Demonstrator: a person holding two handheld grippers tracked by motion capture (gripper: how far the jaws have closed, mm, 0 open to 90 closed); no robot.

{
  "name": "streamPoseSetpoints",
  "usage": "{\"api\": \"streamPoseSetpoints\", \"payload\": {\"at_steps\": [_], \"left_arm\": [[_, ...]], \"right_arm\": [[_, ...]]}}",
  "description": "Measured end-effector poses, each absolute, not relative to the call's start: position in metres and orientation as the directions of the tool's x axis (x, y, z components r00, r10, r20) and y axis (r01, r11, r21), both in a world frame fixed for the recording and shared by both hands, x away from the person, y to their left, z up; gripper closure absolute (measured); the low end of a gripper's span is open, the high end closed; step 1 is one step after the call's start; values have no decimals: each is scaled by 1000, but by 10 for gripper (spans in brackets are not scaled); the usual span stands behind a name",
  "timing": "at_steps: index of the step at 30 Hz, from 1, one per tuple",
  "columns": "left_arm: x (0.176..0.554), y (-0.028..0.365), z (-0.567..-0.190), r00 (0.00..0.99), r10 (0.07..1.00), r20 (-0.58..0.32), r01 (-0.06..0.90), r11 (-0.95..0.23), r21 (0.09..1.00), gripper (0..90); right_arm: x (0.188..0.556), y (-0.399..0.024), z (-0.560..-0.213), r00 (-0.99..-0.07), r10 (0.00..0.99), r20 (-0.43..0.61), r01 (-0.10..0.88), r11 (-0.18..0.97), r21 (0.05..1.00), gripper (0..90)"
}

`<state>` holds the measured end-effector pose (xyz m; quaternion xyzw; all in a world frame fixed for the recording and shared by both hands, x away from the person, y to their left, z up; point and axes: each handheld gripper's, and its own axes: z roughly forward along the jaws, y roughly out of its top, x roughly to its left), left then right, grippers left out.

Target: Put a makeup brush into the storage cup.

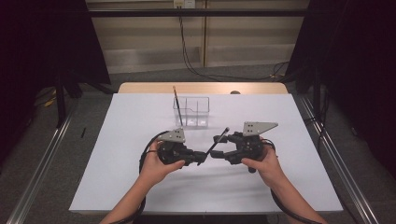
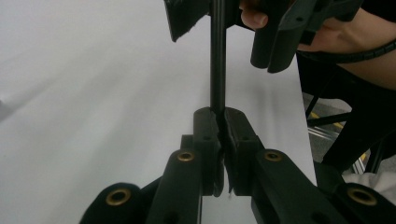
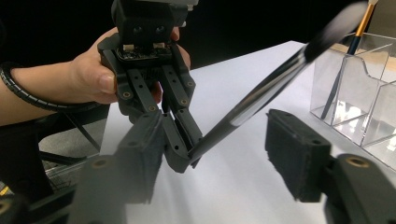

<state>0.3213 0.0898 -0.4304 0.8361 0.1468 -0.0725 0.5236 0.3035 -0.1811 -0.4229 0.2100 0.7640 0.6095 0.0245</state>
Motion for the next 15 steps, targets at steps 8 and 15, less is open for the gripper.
{"api": "streamPoseSetpoints", "payload": {"at_steps": [8, 15], "left_arm": [[322, 86, -431, 944, 175, -281, 328, -380, 865, 844], [322, 84, -434, 942, 169, -290, 333, -369, 868, 844]], "right_arm": [[303, -181, -425, -907, 352, 229, 305, 176, 936, 529], [302, -182, -426, -897, 359, 257, 326, 148, 934, 738]]}}
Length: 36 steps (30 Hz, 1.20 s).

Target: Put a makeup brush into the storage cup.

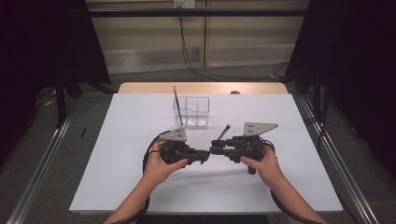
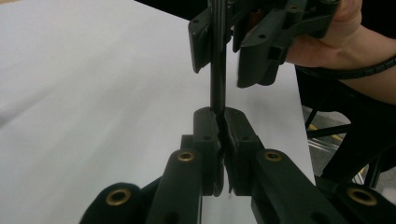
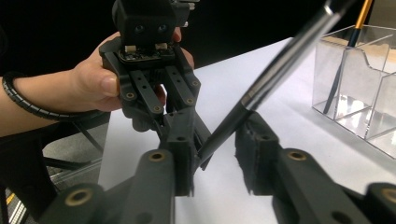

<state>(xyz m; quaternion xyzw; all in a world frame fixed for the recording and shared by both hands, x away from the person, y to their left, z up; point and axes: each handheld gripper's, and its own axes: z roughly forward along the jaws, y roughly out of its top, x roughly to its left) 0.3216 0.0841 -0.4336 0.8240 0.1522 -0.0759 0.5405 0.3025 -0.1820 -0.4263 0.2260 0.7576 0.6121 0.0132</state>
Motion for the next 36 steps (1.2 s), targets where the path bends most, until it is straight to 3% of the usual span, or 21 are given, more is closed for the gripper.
{"api": "streamPoseSetpoints", "payload": {"at_steps": [11, 21, 36], "left_arm": [[320, 77, -439, 933, 166, -318, 357, -331, 873, 820], [321, 81, -440, 937, 147, -317, 348, -288, 892, 685], [326, 89, -436, 916, 165, -366, 391, -165, 905, 180]], "right_arm": [[304, -181, -425, -883, 339, 326, 378, 102, 920, 850], [304, -182, -422, -890, 328, 317, 368, 103, 924, 851], [304, -185, -422, -892, 348, 288, 350, 127, 928, 851]]}}
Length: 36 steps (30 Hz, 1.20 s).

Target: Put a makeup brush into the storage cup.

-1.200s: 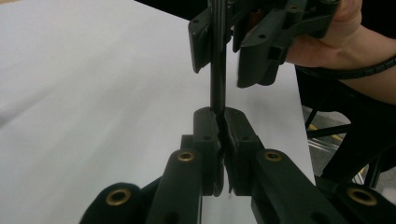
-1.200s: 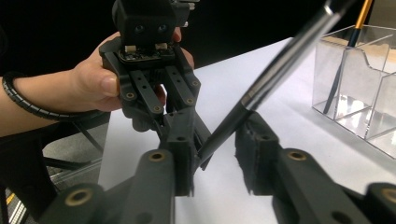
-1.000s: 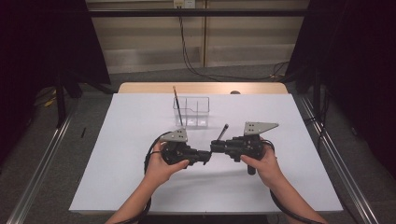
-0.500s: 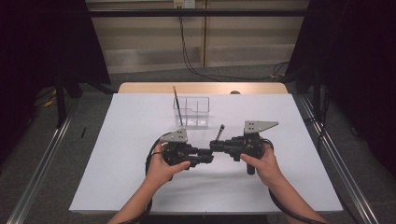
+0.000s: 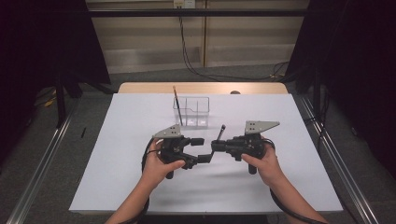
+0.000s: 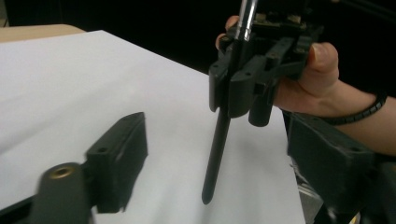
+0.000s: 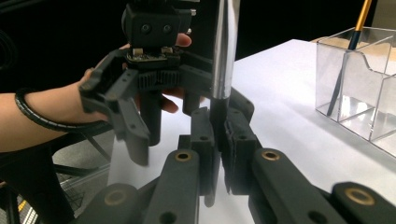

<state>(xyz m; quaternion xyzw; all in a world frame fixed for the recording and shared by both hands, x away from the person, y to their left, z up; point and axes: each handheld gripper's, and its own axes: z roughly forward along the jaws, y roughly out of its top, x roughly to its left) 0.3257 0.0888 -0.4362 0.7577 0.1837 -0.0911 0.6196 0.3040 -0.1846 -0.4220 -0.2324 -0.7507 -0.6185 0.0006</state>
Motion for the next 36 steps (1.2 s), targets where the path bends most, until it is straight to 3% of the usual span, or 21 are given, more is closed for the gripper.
{"api": "streamPoseSetpoints", "payload": {"at_steps": [9, 25, 31, 36], "left_arm": [[328, 91, -432, 914, 189, -359, 388, -148, 910, 87], [334, 85, -411, 923, 202, -328, 359, -140, 923, 60], [336, 79, -404, 931, 185, -313, 339, -131, 932, 123], [338, 74, -399, 939, 160, -304, 326, -134, 936, 231]], "right_arm": [[304, -183, -424, -893, 349, 285, 347, 129, 929, 851], [303, -179, -424, -897, 353, 265, 332, 144, 932, 851], [302, -178, -424, -898, 355, 260, 330, 152, 932, 851], [303, -177, -423, -897, 360, 256, 328, 157, 931, 851]]}}
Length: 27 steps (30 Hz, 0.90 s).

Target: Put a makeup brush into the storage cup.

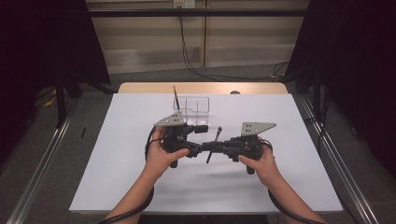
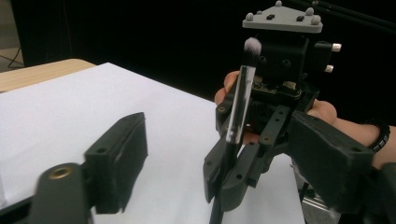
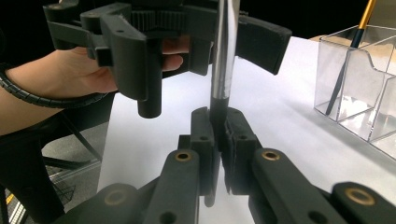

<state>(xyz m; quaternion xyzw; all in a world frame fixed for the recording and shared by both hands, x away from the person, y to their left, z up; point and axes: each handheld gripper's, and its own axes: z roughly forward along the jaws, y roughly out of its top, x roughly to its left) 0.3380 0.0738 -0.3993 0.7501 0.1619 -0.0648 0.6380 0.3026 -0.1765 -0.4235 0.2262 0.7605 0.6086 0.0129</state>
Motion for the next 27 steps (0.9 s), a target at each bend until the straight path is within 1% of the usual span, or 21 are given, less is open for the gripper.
{"api": "streamPoseSetpoints", "payload": {"at_steps": [2, 5, 6, 7, 14, 16, 25, 27], "left_arm": [[339, 72, -399, 943, 148, -299, 319, -137, 938, 302], [340, 71, -399, 945, 146, -292, 312, -139, 940, 367], [340, 71, -399, 945, 146, -293, 313, -137, 940, 434], [340, 70, -399, 945, 151, -291, 312, -135, 941, 439], [339, 69, -398, 948, 152, -278, 299, -144, 943, 559], [339, 68, -397, 948, 143, -284, 304, -143, 942, 601], [336, 69, -393, 958, 142, -249, 270, -156, 950, 808], [336, 70, -393, 959, 150, -240, 262, -154, 953, 826]], "right_arm": [[303, -176, -423, -898, 360, 253, 327, 160, 932, 851], [303, -176, -423, -899, 362, 246, 323, 169, 931, 851], [303, -176, -424, -899, 362, 248, 324, 169, 931, 850], [303, -176, -424, -898, 362, 248, 325, 169, 930, 850], [303, -175, -424, -898, 366, 243, 323, 176, 930, 849], [303, -175, -423, -899, 366, 241, 321, 177, 930, 849], [303, -173, -423, -896, 376, 237, 321, 177, 930, 845], [303, -174, -423, -895, 376, 240, 322, 171, 931, 841]]}}
